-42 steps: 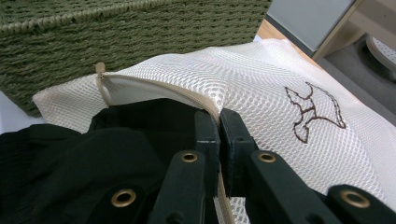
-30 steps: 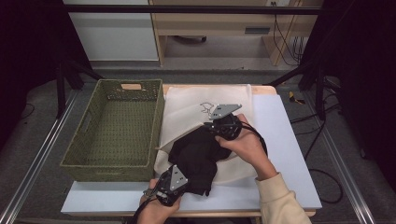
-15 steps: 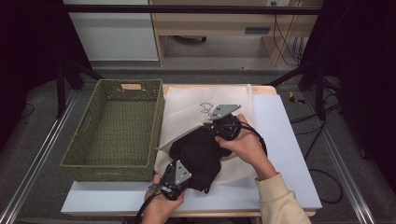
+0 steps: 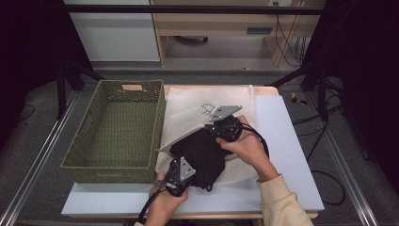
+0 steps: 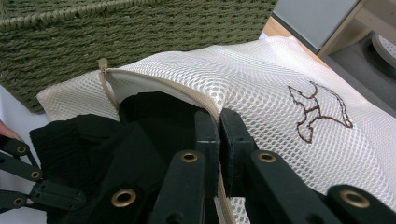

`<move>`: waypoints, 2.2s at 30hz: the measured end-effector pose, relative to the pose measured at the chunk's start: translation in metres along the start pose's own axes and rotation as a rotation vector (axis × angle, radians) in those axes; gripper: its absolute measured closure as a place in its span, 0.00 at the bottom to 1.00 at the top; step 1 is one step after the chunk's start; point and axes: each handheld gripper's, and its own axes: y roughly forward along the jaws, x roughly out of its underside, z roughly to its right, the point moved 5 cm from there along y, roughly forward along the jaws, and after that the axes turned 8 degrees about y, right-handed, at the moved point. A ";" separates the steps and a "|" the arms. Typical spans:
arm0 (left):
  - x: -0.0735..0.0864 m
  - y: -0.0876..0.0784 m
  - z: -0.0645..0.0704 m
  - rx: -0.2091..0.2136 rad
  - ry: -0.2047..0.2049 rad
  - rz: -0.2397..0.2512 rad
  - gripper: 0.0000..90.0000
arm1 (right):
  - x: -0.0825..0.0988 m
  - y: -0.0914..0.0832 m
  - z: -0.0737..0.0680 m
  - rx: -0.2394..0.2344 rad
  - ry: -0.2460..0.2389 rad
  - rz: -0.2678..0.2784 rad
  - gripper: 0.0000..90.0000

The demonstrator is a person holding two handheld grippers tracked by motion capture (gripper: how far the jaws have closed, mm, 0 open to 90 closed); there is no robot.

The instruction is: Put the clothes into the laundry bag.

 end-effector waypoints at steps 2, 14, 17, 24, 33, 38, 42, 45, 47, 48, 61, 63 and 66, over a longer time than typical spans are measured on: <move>0.000 0.000 0.000 -0.001 0.002 0.001 1.00 | 0.000 0.000 0.000 0.001 0.000 0.000 0.97; 0.000 0.001 0.000 -0.002 0.000 -0.001 1.00 | 0.000 0.000 0.001 0.000 0.004 -0.001 0.97; -0.001 0.001 -0.001 -0.004 0.001 -0.002 1.00 | 0.000 0.000 0.001 -0.001 0.003 -0.002 0.97; -0.004 0.005 -0.004 0.004 0.017 -0.010 1.00 | 0.001 0.000 0.001 -0.005 0.003 -0.003 0.97; -0.009 0.011 -0.007 -0.004 0.028 -0.014 1.00 | 0.003 0.001 0.003 -0.014 0.016 -0.002 0.97; -0.011 0.014 -0.009 -0.008 0.033 -0.019 1.00 | 0.002 0.000 0.003 -0.013 0.015 0.003 0.97; -0.014 0.017 -0.011 -0.013 0.035 -0.020 1.00 | 0.002 -0.001 0.004 -0.014 0.016 0.002 0.97; -0.014 0.019 -0.011 -0.012 0.033 -0.019 1.00 | 0.002 -0.002 0.004 -0.014 0.017 0.003 0.97; -0.015 0.019 -0.012 -0.013 0.035 -0.019 1.00 | 0.002 -0.002 0.004 -0.012 0.021 0.005 0.97; -0.015 0.020 -0.012 -0.015 0.040 -0.024 1.00 | 0.002 -0.002 0.004 -0.013 0.019 0.005 0.97; -0.020 0.025 -0.015 -0.025 0.050 -0.029 1.00 | 0.001 -0.002 0.004 -0.016 0.018 0.006 0.97; -0.021 0.026 -0.016 -0.026 0.059 -0.037 1.00 | 0.001 -0.002 0.004 -0.016 0.017 0.006 0.97; -0.022 0.027 -0.016 -0.028 0.051 -0.029 1.00 | 0.001 -0.003 0.004 -0.015 0.020 0.008 0.97</move>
